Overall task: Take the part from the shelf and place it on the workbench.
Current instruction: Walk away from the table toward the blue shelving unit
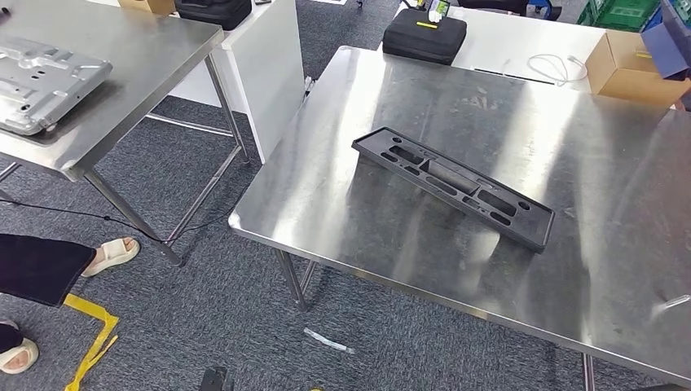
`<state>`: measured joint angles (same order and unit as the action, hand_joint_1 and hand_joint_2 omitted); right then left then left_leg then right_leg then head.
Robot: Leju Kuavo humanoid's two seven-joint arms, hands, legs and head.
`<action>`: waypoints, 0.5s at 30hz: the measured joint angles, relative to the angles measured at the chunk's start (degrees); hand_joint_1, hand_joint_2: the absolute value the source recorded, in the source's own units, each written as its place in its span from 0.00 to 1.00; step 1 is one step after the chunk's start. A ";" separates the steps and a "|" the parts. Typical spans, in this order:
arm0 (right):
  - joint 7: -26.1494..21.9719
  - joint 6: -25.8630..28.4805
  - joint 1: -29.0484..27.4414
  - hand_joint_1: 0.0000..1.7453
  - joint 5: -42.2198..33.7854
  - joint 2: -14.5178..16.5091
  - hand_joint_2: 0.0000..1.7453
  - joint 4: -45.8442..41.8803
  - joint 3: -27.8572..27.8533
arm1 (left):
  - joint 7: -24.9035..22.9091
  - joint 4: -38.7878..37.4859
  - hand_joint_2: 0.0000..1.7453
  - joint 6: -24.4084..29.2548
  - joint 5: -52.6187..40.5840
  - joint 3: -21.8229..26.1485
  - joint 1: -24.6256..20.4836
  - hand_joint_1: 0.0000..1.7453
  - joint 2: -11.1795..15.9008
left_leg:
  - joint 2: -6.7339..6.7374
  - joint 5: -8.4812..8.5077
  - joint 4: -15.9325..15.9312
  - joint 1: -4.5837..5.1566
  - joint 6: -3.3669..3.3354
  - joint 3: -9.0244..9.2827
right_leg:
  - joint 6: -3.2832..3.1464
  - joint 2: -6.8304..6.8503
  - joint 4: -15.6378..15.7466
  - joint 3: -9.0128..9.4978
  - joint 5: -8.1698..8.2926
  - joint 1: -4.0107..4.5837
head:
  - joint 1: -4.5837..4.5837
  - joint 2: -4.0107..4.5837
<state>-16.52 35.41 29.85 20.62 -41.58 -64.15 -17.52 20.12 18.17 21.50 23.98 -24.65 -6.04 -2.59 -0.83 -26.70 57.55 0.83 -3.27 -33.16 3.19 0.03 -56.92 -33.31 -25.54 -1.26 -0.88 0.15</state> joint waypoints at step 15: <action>-0.36 0.86 -1.90 0.00 -0.39 3.83 0.00 0.31 0.69 | -2.09 -0.01 0.00 -0.34 -0.43 -0.11 -0.80 0.00 -0.16 | 0.33 -0.80 0.79 -2.18 3.94 0.29 | 3.52 -0.46 -3.05 -1.70 -0.78 -3.82 | 0.46 0.00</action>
<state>-16.88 36.27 27.94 20.23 -37.75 -63.85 -16.82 18.04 18.16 21.16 23.55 -24.76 -6.83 -2.75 -0.50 -27.49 58.34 -1.34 0.66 -32.87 6.71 -0.42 -59.98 -35.01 -26.32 -5.08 -0.41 0.15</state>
